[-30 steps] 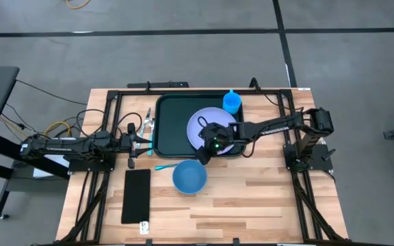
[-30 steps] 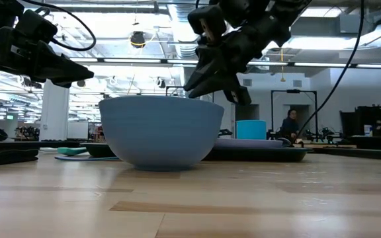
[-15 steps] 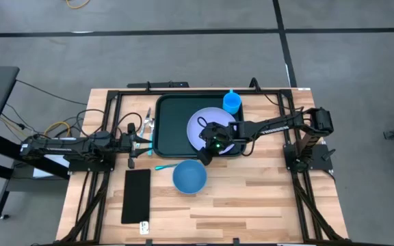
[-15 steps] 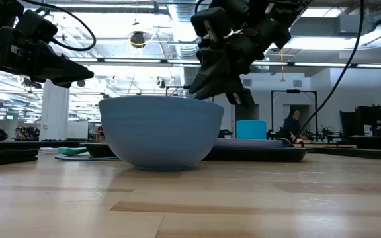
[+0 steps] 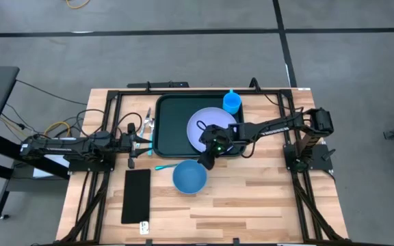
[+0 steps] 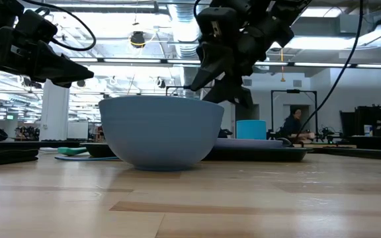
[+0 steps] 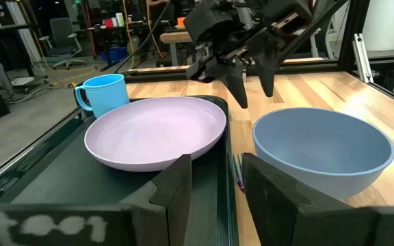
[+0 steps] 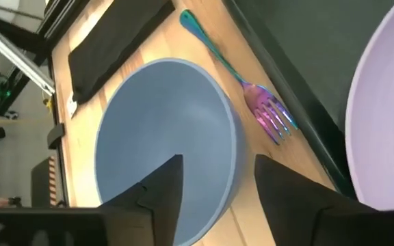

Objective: Set up tray
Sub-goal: Put the blue bowl on the purple plate

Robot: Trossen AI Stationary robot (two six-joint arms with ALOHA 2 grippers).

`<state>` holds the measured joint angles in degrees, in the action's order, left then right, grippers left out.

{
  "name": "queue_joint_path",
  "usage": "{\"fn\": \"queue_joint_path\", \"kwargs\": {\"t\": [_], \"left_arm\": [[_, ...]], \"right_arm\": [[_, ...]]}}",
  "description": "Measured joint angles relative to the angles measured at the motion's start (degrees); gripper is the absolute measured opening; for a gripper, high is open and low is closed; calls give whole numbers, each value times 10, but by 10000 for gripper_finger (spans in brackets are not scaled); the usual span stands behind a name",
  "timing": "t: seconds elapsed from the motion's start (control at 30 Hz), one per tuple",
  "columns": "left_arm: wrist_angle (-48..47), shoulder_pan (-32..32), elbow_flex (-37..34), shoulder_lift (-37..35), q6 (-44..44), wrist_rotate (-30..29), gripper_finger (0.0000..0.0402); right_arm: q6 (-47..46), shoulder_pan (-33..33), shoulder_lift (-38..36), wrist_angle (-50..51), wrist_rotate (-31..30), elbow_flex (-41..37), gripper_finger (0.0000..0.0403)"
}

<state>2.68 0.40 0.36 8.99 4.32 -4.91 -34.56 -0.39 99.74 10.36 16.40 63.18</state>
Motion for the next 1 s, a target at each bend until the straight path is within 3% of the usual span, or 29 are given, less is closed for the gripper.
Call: {"fn": "queue_joint_path", "kwargs": {"t": [0.23, 1.0], "left_arm": [[0, 0, 0, 0, 0, 0, 121], [0, 0, 0, 0, 0, 0, 121]], "right_arm": [[16, 14, 0, 1, -6, 0, 192], [21, 52, 0, 29, -65, 0, 177]]}}
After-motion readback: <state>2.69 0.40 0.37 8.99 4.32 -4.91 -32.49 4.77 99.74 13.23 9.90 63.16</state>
